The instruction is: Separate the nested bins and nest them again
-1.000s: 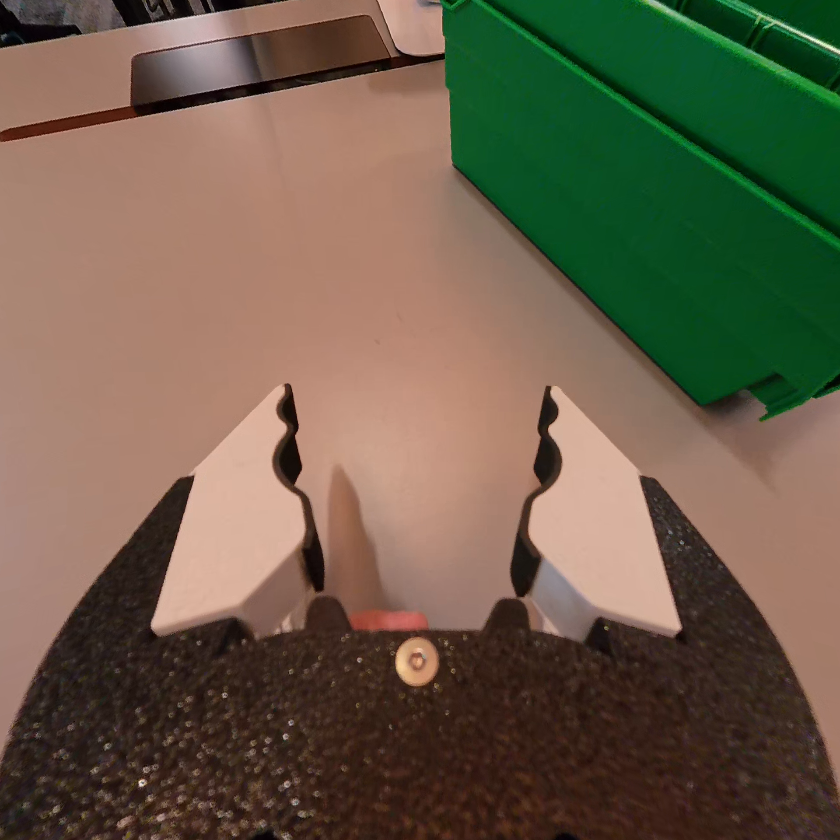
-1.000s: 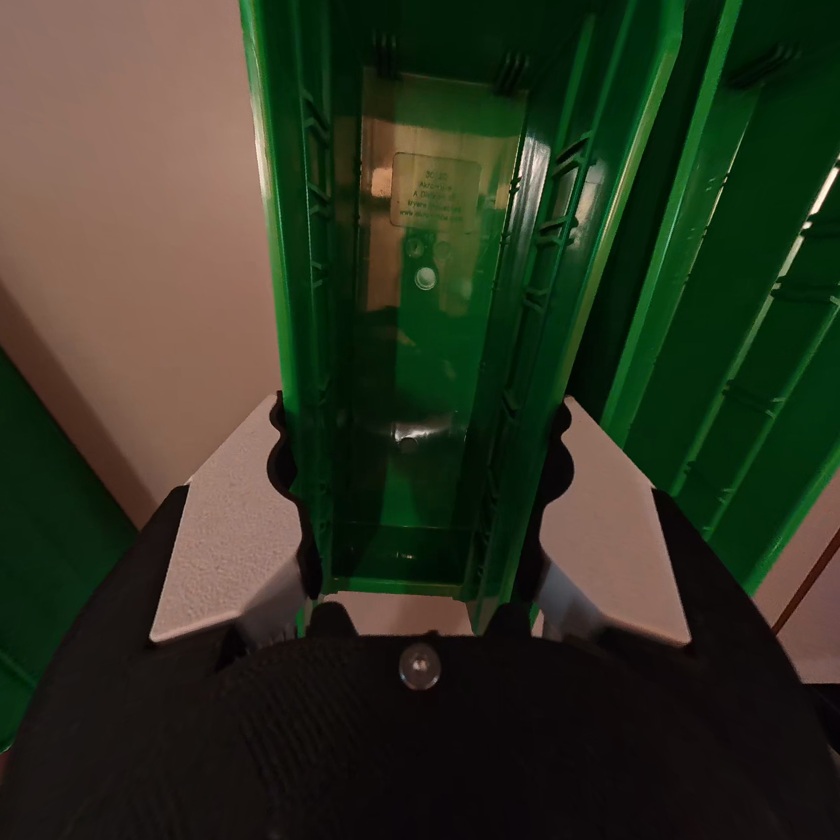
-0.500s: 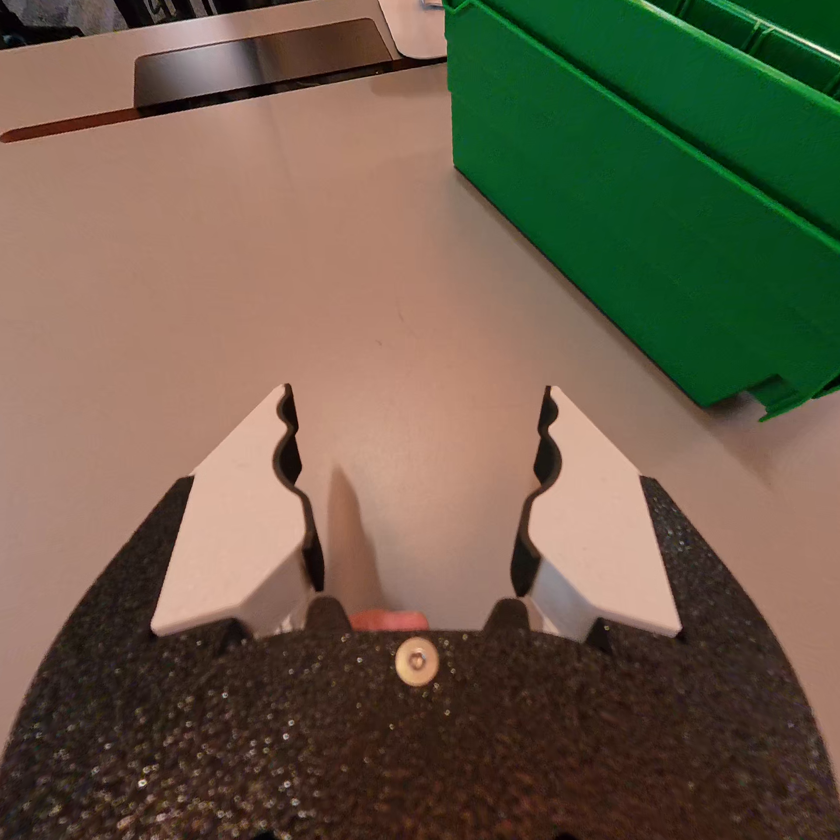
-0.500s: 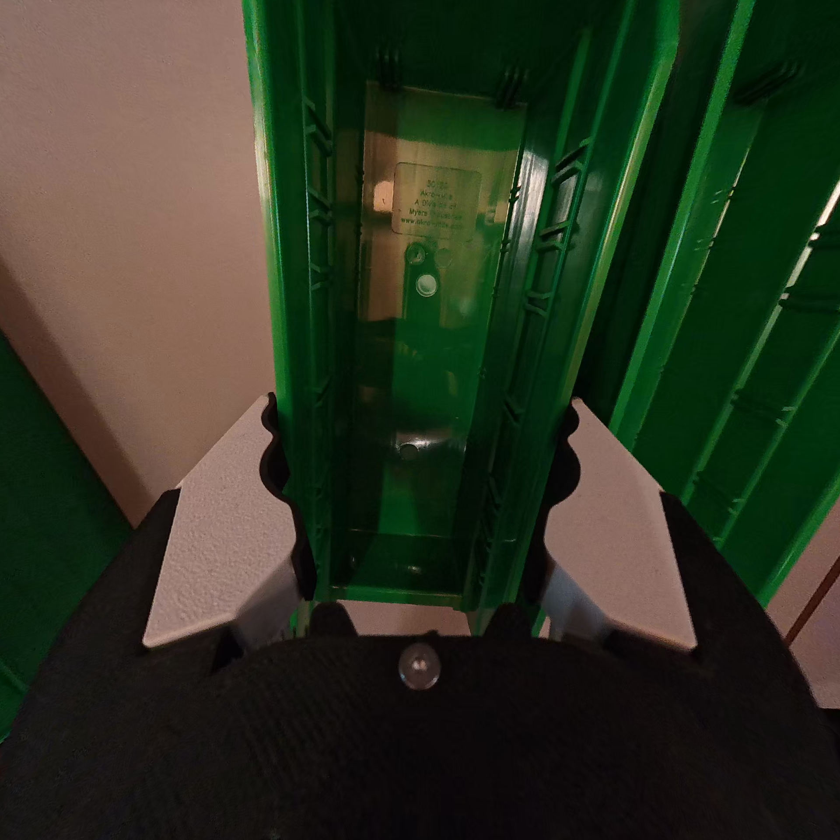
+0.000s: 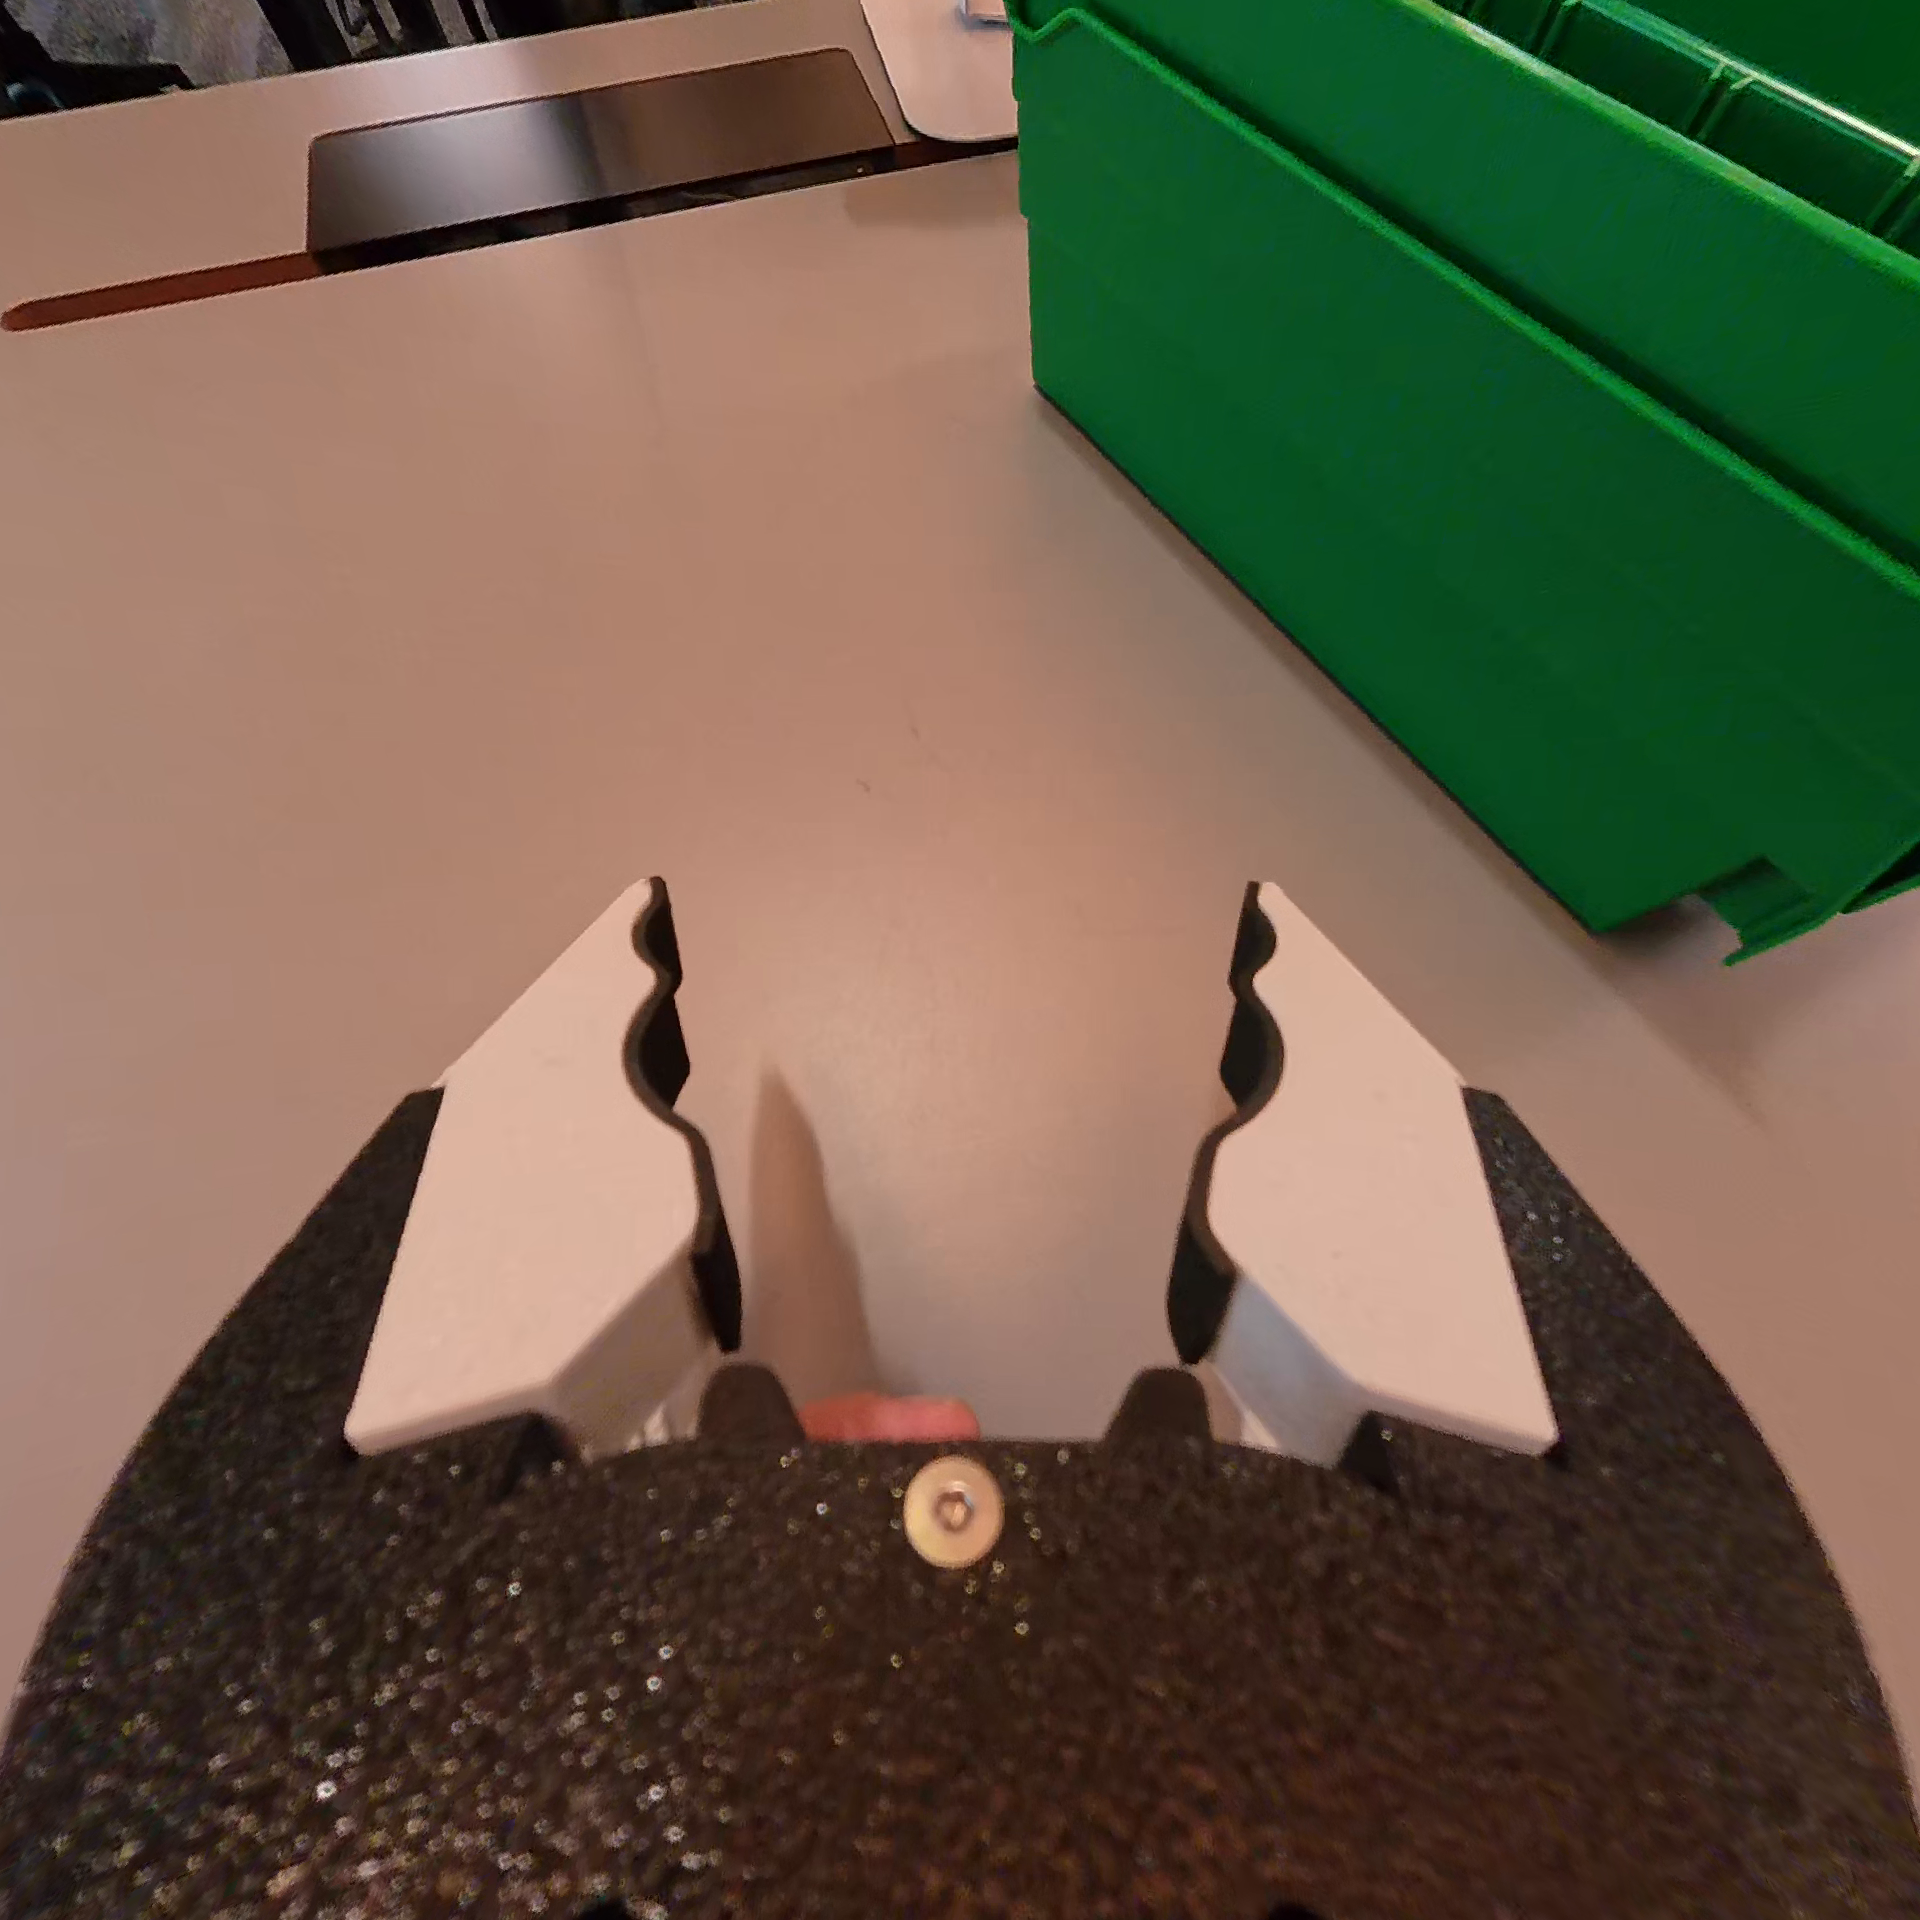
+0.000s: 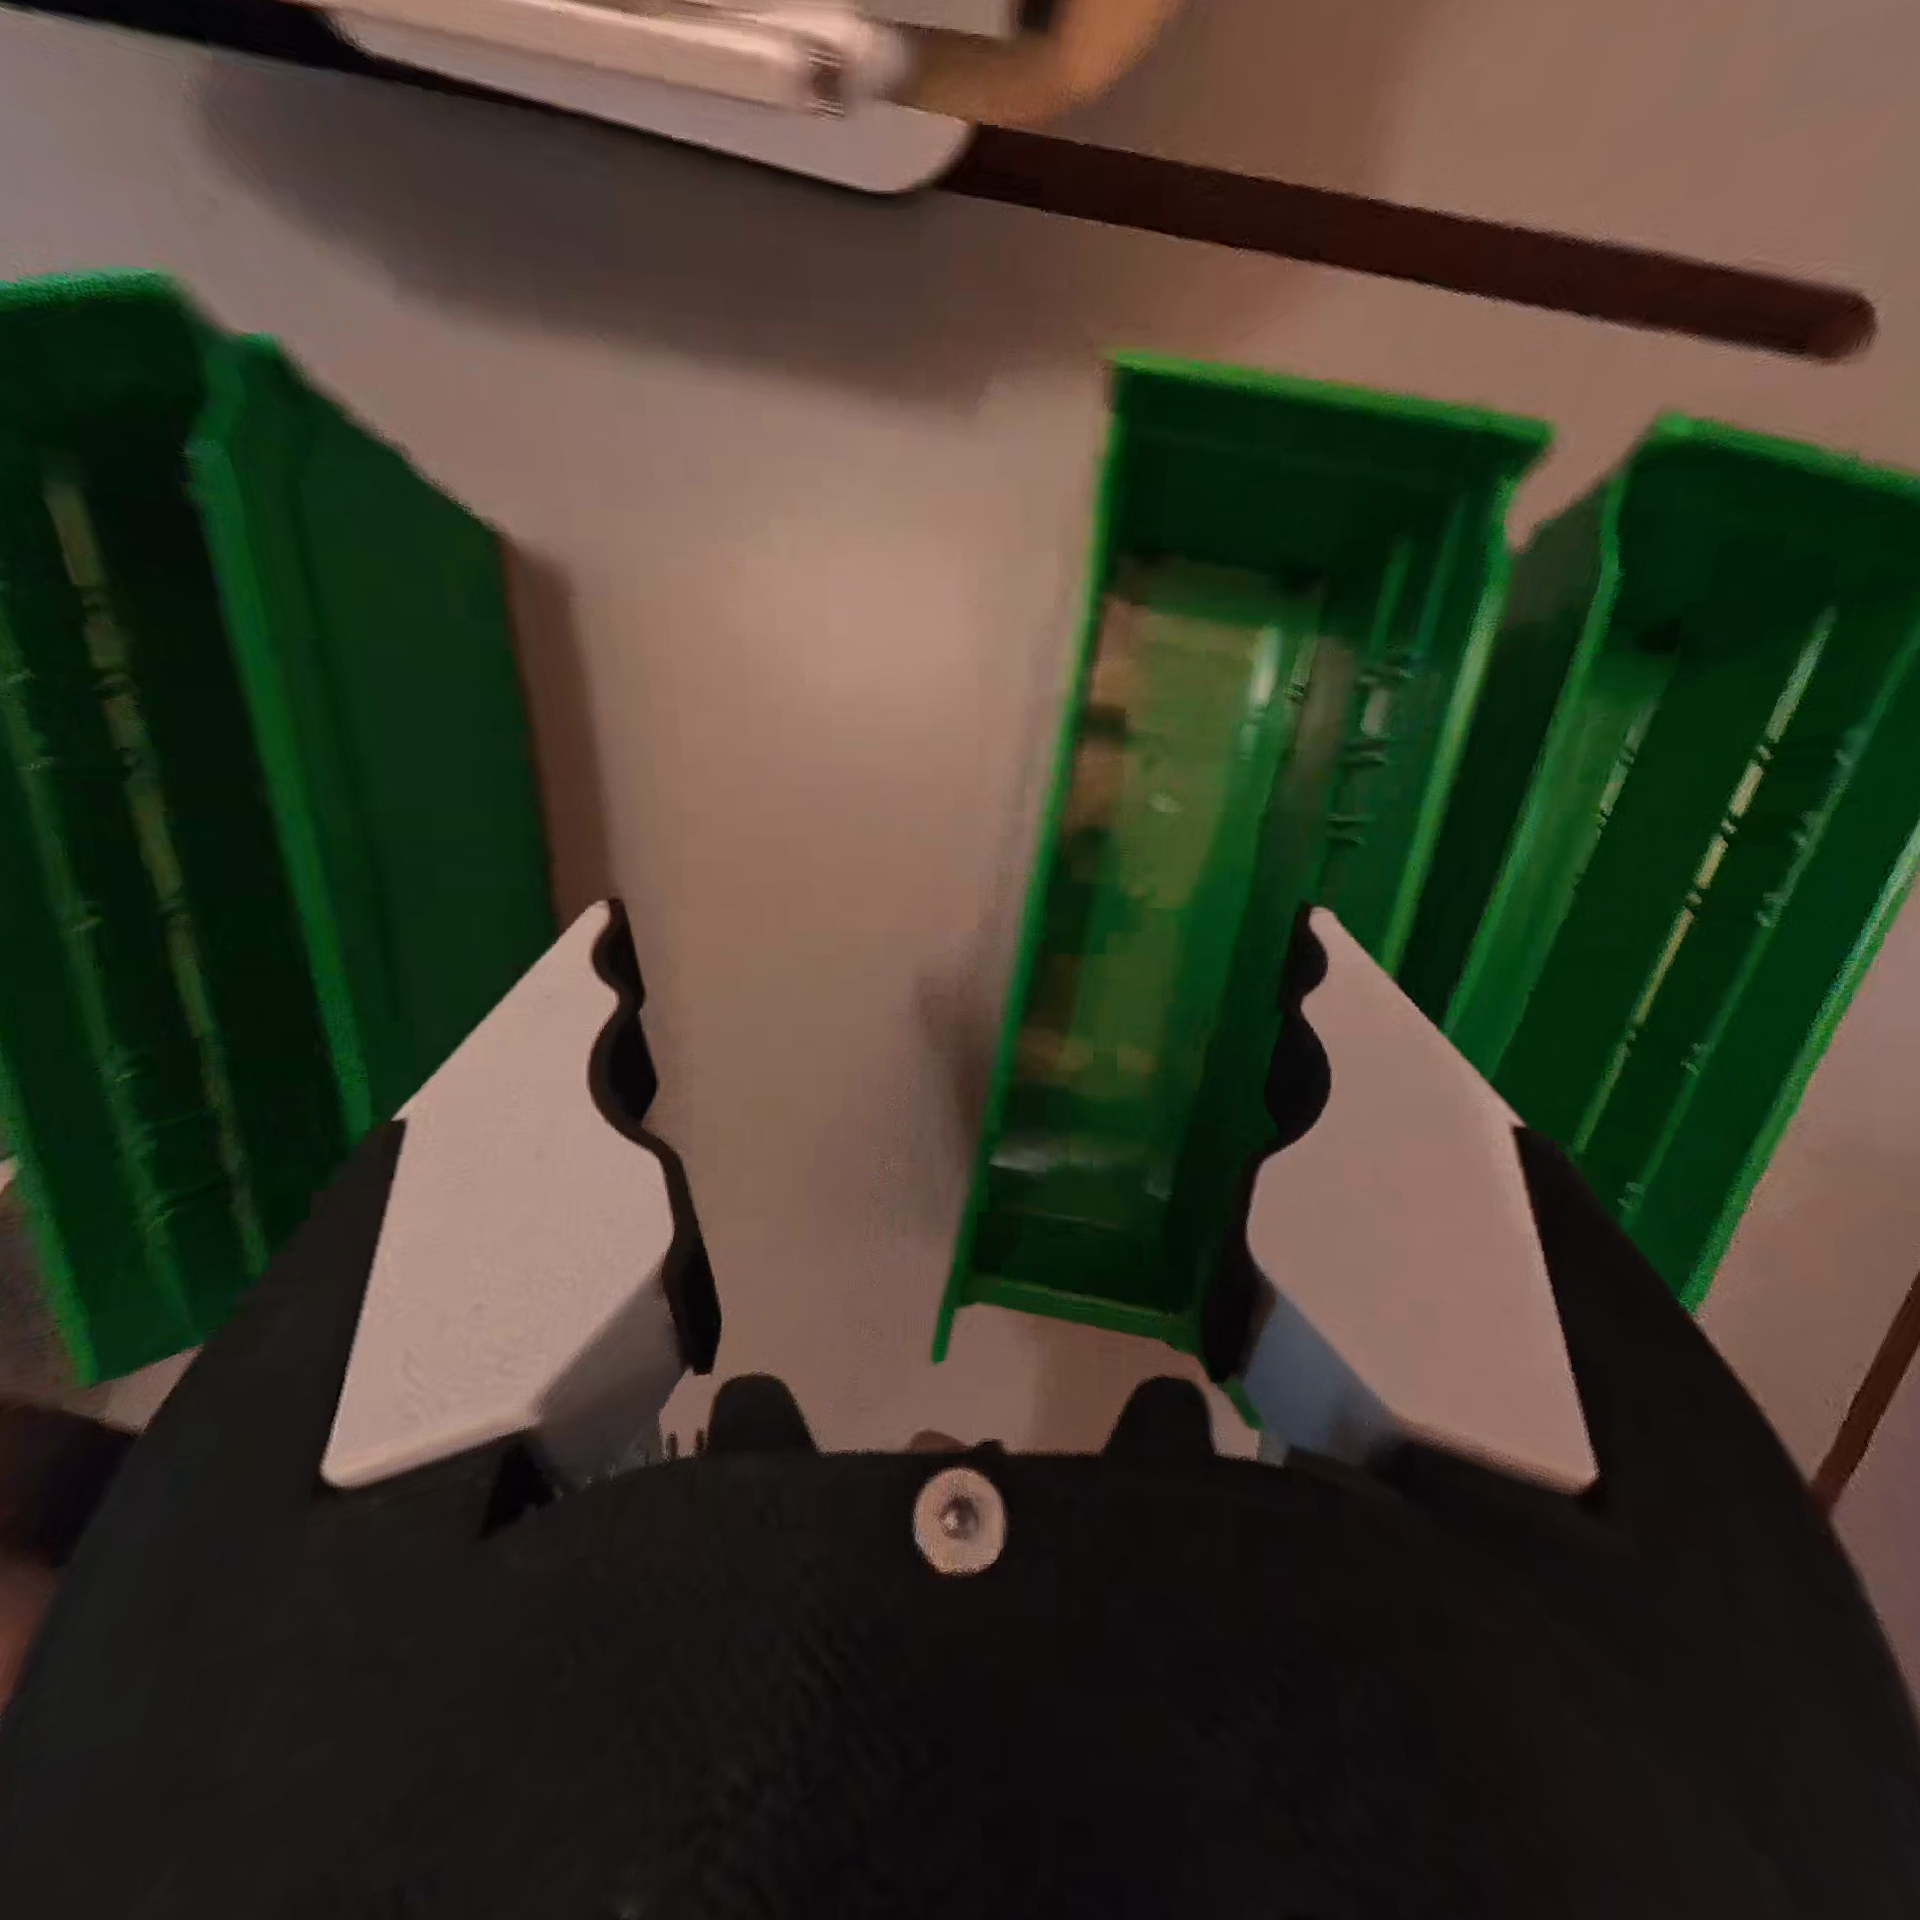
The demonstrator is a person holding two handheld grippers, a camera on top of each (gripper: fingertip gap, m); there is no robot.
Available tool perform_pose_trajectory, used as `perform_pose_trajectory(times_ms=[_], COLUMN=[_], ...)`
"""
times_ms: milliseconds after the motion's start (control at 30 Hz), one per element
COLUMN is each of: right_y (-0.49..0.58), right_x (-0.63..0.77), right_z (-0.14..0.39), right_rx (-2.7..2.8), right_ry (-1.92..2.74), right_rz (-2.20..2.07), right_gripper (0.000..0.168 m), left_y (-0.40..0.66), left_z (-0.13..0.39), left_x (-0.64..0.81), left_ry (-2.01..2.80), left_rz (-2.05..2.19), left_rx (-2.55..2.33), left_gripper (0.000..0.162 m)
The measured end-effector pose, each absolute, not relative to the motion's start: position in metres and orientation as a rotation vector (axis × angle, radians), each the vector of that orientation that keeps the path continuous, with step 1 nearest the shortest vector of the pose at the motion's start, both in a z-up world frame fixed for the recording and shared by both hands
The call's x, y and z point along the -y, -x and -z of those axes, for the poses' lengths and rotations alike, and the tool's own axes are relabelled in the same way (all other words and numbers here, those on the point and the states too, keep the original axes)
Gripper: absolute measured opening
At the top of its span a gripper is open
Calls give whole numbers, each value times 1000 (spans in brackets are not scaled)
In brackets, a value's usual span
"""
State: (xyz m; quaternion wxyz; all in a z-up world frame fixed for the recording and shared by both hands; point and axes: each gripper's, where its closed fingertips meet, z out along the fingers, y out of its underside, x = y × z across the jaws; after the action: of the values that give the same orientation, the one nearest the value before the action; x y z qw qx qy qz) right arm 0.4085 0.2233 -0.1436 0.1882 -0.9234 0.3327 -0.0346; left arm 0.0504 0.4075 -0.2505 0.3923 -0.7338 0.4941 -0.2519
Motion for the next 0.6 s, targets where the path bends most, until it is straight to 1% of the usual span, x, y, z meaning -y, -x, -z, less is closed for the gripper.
perform_pose_trajectory(times_ms=[33,133,233,400,500,600], right_y=[-394,-344,-289,-244,-226,-224], right_x=[-235,-276,-311,-345,-356,-357], right_z=[134,114,112,141,162,177], right_rx=[-873,-667,-484,-442,-475,-477], right_ry=[2607,2607,2634,2711,2746,2807], right_rz=[78,52,8,38,7,105], right_gripper=[122,122,122,122,119,119], left_y=[-51,-51,-51,-49,-48,-47], left_z=[250,249,247,245,239,235], left_x=[-407,-405,-405,-405,-404,-403], left_ry=[1861,1854,1852,1848,1835,1826], left_rz=[640,640,644,646,657,669], left_rx=[-1257,-1260,-1256,-1255,-1246,-1241], left_gripper=[105,105,105,105,105,105])
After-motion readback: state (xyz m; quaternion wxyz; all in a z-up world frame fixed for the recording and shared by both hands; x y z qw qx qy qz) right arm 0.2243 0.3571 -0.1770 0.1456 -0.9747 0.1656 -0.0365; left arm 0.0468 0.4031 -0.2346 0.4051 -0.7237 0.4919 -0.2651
